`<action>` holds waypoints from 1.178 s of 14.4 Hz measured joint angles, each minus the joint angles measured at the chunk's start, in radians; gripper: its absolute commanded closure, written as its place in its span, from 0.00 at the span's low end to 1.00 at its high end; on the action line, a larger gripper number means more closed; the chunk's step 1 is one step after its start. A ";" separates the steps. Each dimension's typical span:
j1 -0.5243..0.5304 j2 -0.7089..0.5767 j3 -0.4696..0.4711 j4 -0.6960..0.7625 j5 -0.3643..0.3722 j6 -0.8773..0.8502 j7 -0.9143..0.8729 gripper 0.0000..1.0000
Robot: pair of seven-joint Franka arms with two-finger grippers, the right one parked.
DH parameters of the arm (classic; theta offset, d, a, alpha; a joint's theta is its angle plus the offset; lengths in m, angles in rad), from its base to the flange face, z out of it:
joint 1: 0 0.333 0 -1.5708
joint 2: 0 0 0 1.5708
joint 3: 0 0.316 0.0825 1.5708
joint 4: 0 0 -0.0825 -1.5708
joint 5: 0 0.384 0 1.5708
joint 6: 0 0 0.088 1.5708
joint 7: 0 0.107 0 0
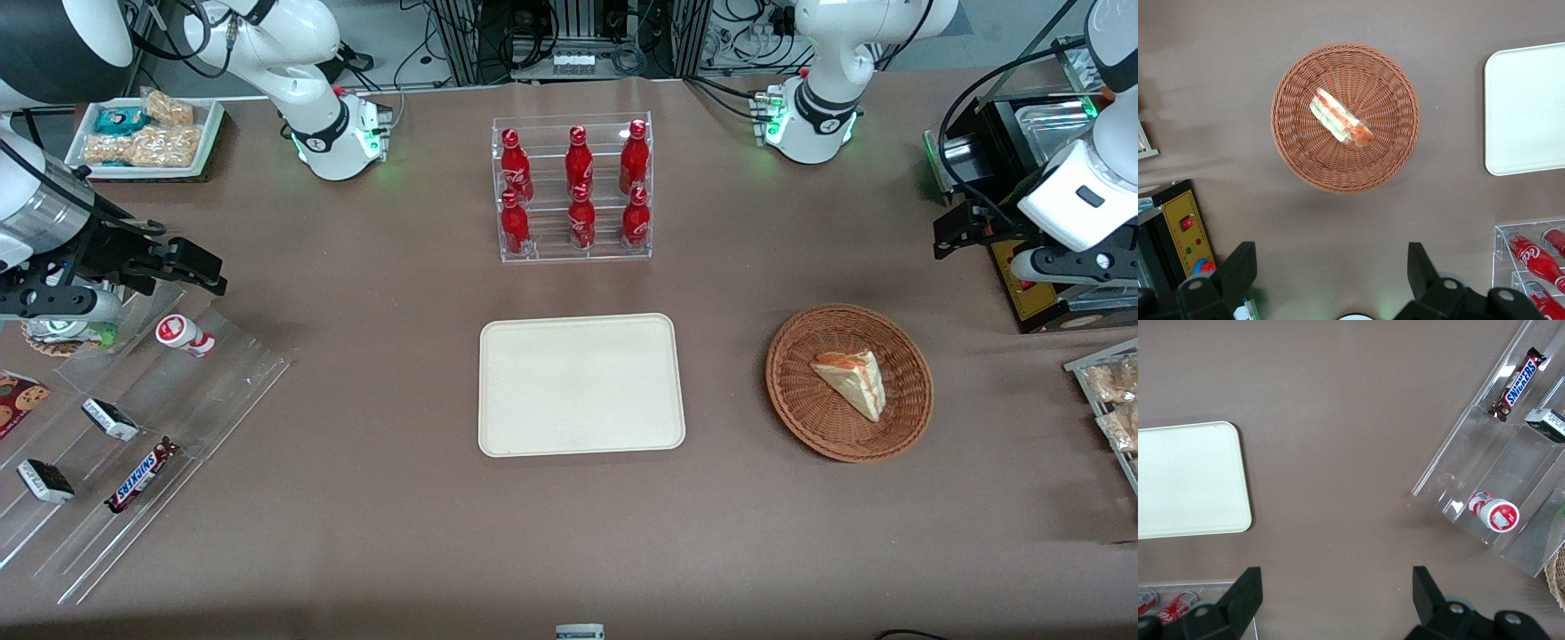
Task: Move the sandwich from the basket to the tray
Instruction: 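Lower the open left gripper over the sandwich in the wicker basket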
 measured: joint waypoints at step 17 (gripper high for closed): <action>0.006 0.116 0.003 -0.164 0.005 0.220 0.003 0.00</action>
